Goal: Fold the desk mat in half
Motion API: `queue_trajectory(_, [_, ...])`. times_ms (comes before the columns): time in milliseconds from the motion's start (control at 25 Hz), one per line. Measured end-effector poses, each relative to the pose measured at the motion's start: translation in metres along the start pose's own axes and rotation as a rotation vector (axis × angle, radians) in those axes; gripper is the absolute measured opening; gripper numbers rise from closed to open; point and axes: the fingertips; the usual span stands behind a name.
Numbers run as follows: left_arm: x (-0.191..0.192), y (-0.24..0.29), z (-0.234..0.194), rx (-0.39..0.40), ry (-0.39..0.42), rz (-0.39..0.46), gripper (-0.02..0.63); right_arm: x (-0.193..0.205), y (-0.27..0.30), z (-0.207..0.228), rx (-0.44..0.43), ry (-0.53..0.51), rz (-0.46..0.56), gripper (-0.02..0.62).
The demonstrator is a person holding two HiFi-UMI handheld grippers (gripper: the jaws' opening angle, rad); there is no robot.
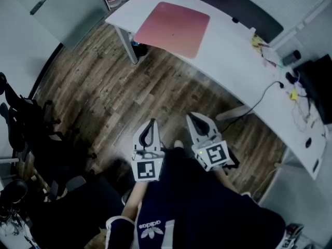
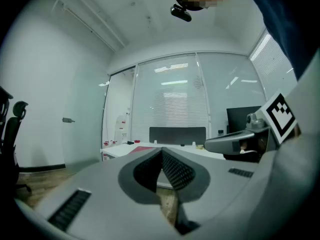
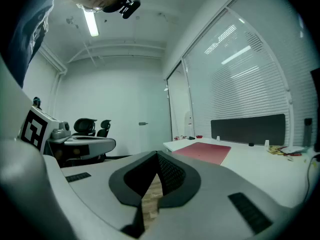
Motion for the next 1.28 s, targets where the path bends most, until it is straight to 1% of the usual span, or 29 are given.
queue_trajectory(120, [-0.001, 0.000, -0.005, -0.001, 0.007, 0.007, 0.003, 0.003, 0.002, -0.001, -0.004, -0.013, -0.022, 0.003])
queue_trajectory(360, [-0.003, -0.003, -0.015, -0.007, -0.006, 0.009, 0.003, -0.001, 0.006, -0.008, -0.005, -0.014, -0.018, 0.003])
queue_trajectory(680, [-0.001, -0.004, -0.030, 0.018, -0.015, 0.007, 0.003, 0.000, 0.015, -0.014, 0.018, -0.037, -0.034, 0.002])
queue_trajectory(840, [-0.003, -0.001, -0.044, 0.030, -0.023, 0.016, 0.003, -0.007, 0.023, -0.022, 0.009, -0.030, -0.007, 0.003])
queue_trajectory(1040, [0.001, -0.003, -0.068, 0.055, -0.055, 0.002, 0.003, -0.003, 0.035, -0.036, 0.041, -0.062, -0.026, 0.003])
queue_trajectory(1160, [0.005, -0.006, -0.080, 0.075, -0.053, -0.011, 0.003, -0.007, 0.038, -0.044, 0.059, -0.069, -0.012, 0.003])
queue_trajectory(1280, [0.007, -0.005, -0.082, 0.103, -0.050, -0.012, 0.003, -0.010, 0.033, -0.042, 0.087, -0.061, 0.001, 0.003])
Point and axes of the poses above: the fingertips, and each gripper's own axes: y forward along the fingers, z to its right, x out of its underside, and after that the axes turned 4 degrees about -y, right-handed
